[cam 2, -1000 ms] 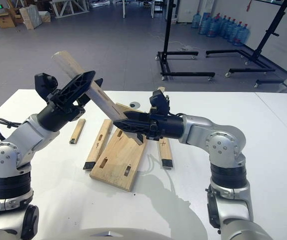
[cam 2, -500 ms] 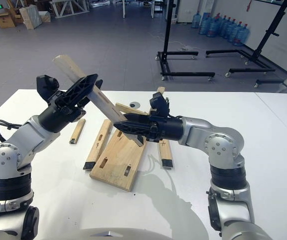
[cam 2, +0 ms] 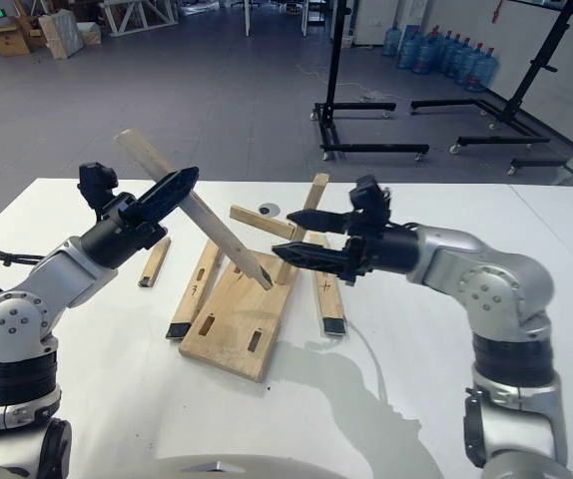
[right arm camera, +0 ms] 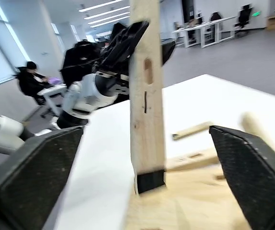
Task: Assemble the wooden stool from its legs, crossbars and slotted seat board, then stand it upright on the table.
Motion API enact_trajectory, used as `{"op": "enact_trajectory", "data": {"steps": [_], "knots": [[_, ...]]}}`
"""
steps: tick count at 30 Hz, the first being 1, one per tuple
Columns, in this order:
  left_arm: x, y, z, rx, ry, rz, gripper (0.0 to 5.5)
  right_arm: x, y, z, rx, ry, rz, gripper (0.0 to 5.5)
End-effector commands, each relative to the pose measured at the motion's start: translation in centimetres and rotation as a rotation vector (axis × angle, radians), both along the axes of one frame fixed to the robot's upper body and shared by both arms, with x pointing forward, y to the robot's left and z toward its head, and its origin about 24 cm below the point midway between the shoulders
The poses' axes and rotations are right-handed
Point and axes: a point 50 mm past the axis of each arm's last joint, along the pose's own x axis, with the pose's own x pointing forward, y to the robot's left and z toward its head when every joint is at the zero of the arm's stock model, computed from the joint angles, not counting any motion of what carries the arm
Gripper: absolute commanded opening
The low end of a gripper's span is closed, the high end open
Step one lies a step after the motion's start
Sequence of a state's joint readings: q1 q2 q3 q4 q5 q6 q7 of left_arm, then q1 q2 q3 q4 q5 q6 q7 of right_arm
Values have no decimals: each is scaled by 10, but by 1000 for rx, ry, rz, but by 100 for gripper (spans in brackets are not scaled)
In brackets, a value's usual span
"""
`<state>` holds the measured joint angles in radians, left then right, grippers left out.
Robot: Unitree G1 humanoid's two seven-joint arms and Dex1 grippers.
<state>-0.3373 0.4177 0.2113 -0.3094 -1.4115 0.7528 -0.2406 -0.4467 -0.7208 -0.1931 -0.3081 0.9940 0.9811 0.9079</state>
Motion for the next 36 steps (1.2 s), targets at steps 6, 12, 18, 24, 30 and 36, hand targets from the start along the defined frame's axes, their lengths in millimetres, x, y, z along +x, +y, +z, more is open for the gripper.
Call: {"op": "enact_trajectory", "data": {"steps": [6,12,18,24,30,36], "knots": [[-1,13,17,327,-280,164,212,-32,21,-58,-223,52,135,540],[2,15,12,325,-321,201,212,-18,75,-83,-366,-124,45,540],[6,20,7,333,-311,242,212,-16,102,-101,-651,-263,98,540],[8,16,2,338,-294,256,212,-9,129,-95,-749,-218,105,540],[6,10,-2,337,-283,251,212,-5,143,-93,-772,-226,116,540],[6,9,-4,337,-271,252,212,-8,143,-102,-827,-288,158,540]]}}
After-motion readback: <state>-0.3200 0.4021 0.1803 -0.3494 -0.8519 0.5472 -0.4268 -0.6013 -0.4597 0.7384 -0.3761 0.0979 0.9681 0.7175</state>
